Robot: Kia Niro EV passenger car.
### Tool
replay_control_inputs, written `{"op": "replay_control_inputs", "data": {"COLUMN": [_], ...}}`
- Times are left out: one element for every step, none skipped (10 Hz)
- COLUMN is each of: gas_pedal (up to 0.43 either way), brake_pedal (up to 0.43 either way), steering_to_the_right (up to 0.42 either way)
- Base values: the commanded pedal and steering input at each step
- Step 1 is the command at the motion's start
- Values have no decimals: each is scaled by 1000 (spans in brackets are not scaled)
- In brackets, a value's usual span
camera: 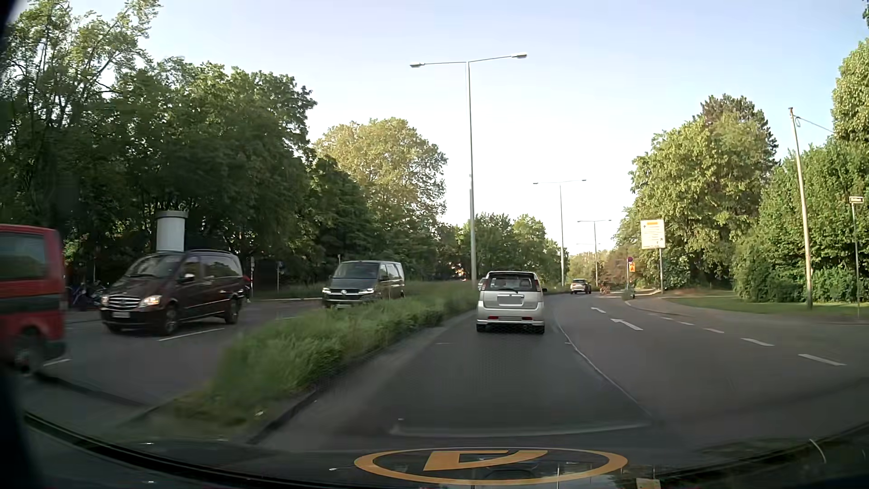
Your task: Follow the waypoints while adhering to traffic rules and regulations
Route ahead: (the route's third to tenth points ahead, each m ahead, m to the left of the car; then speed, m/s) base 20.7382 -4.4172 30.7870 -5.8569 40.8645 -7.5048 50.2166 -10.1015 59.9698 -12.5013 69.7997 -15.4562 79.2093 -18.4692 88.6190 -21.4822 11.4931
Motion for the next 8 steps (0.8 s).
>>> {"op": "replay_control_inputs", "data": {"gas_pedal": [228,240,240,248,260,299,311,319], "brake_pedal": [0,0,0,0,0,0,0,0], "steering_to_the_right": [30,30,30,30,31,31,32,33]}}
